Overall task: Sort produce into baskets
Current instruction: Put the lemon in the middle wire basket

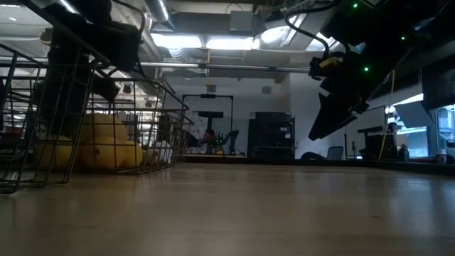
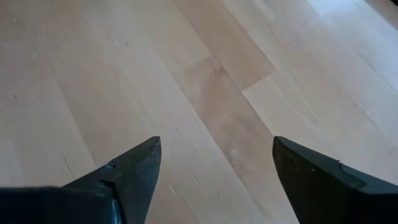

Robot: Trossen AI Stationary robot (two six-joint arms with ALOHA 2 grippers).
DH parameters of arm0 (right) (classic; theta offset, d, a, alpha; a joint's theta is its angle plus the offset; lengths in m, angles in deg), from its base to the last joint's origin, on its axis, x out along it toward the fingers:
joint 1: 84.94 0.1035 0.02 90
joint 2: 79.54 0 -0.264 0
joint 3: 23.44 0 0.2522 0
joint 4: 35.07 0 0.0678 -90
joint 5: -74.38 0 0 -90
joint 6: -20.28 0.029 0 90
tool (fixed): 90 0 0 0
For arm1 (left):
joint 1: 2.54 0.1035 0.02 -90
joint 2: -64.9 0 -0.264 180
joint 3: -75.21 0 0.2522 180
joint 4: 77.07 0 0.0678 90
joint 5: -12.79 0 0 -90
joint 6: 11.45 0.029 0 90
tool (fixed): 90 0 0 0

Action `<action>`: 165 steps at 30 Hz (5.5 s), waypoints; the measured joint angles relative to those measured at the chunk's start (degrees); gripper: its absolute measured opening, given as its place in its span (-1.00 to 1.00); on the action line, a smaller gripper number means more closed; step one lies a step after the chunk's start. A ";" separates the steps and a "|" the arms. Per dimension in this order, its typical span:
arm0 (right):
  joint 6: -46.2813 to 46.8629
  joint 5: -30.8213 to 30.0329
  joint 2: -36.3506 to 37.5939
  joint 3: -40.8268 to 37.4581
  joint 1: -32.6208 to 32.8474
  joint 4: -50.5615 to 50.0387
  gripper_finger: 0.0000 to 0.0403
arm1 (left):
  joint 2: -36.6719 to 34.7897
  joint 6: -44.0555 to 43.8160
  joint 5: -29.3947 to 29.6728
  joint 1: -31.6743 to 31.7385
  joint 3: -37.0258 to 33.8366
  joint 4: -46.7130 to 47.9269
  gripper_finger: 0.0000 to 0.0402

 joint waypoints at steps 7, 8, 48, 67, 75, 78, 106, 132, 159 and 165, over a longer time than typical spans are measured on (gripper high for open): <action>0.00 -0.01 -0.01 0.00 0.00 0.10 0.51 | -0.35 2.69 -0.02 -1.39 5.74 0.43 0.12; 0.00 -0.01 0.00 0.00 0.00 0.10 0.51 | -0.35 3.47 -0.02 -1.64 6.98 0.64 0.12; 14.06 20.46 0.52 15.58 24.52 -38.68 0.50 | -2.05 18.81 5.84 -16.55 10.14 -48.98 0.11; 36.41 31.70 0.52 9.18 33.05 -51.46 0.50 | -2.05 20.55 5.81 -16.50 10.14 -50.36 0.11; 37.42 35.03 0.52 6.02 33.00 -51.17 0.50 | -2.05 20.57 5.81 -16.50 10.14 -50.36 0.11; 37.54 37.06 0.52 5.10 33.03 -51.13 0.50 | -2.05 20.53 5.81 -16.50 10.14 -50.37 0.11; 36.09 31.25 0.52 2.20 33.03 -41.06 -0.16 | -2.05 20.49 5.79 -16.50 10.14 -51.56 0.11; -12.27 1.68 0.52 13.53 16.49 -9.52 -0.09 | -2.05 17.21 7.06 -16.45 10.14 -51.58 0.11; -36.25 11.88 0.52 13.55 10.88 31.27 -0.09 | 5.99 25.25 6.48 -17.28 10.08 -78.23 0.11; -38.94 14.07 -1.22 13.55 10.88 36.83 -0.09 | 7.84 25.24 3.22 -17.34 10.04 -83.16 0.11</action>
